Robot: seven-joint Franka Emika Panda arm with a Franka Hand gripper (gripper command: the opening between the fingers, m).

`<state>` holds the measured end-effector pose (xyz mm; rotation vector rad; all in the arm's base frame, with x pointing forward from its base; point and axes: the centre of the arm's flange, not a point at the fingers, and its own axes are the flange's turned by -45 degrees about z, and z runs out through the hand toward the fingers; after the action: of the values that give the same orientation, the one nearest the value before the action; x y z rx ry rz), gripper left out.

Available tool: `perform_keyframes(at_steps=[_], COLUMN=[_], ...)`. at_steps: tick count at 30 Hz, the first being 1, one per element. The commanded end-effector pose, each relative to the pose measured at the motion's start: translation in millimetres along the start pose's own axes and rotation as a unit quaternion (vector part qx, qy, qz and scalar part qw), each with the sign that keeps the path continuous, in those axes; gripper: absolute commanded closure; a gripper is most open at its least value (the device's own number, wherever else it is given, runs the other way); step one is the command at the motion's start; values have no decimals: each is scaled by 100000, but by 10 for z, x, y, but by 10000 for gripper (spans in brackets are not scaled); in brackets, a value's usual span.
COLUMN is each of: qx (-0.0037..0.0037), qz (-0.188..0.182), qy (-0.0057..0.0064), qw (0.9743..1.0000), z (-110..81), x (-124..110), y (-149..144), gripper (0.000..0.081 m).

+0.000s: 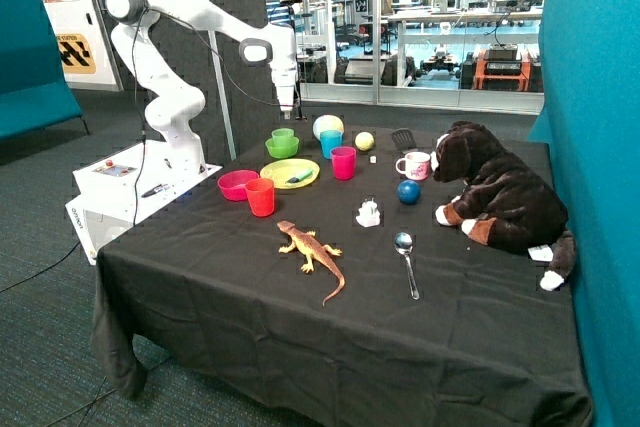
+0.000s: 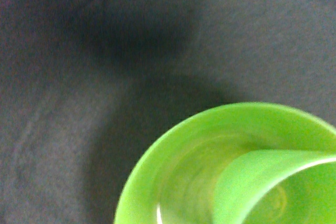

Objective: Match the cups with the appropriate bowls

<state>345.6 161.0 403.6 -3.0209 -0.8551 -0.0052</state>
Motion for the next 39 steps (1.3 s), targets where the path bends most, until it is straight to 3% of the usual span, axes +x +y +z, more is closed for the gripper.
perform_keyframes(at_steps=[1,12,15,20,21,30,33,39], qx=[-63,-78,-82,-90,-91,-96,-98,-99], qz=[5280,13382,15632,20269,20585,23608,25090,25592], qy=[-183,-177,-175,-171,-171,-168,-167,-166], qw=[99860,99100,98771,97924,97858,97173,96801,96669], z=[-214,-224,-208,-189,-188,-196,-178,-127], x=[124,152,148,212,230,355,394,451], y=[231,472,521,631,653,853,948,1057], gripper=[463,313,269,144,130,138,148,160])
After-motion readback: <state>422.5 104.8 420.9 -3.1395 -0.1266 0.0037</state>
